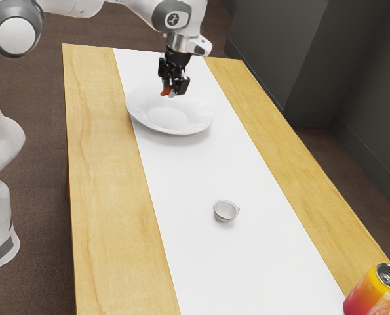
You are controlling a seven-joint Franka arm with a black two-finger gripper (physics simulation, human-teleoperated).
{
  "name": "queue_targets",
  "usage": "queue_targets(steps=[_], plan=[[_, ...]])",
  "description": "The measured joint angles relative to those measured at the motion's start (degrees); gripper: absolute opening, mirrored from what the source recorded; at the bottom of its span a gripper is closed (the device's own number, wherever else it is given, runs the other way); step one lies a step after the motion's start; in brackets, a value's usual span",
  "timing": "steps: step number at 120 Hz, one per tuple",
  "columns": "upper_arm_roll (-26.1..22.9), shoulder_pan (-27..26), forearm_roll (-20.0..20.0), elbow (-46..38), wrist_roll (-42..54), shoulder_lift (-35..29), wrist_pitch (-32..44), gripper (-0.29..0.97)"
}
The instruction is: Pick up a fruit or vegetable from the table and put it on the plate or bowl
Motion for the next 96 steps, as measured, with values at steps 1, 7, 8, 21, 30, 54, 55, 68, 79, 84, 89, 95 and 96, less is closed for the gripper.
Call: queue_targets(steps=[1, 7, 8, 21, 30, 54, 55, 68, 79, 84, 89, 95, 96], plan=[[0.00, 0.03, -0.01, -0.19, -0.02, 0.02, 0.01, 0.12], [0.03, 0.45, -0.11, -1.46, -0.14, 0.09, 0.08, 0.13], [0.03, 0.58, -0.13, -1.69, -0.15, 0.10, 0.07, 0.13], [0.04, 3.14, -0.43, -3.68, -0.37, 0.09, -0.10, 0.13], [0.04, 3.71, -0.59, -4.38, -0.49, 0.07, -0.19, 0.13], [-0.03, 3.06, -1.04, -4.66, -0.73, 0.07, -0.16, 0.33], [-0.04, 3.02, -1.08, -4.67, -0.74, 0.07, -0.14, 0.35], [-0.11, 2.41, -1.56, -4.67, -0.79, 0.07, 0.03, 0.53], [-0.19, 2.41, -1.84, -4.67, -0.82, 0.06, 0.12, 0.60], [-0.25, 2.30, -2.32, -4.67, -0.83, 0.04, 0.15, 0.62], [-0.29, 1.86, -2.76, -4.66, -0.85, 0.05, 0.17, 0.64], [-0.29, 1.18, -3.13, -4.65, -0.86, 0.05, 0.20, 0.65], [-0.29, 1.09, -3.18, -4.64, -0.86, 0.04, 0.20, 0.65]])
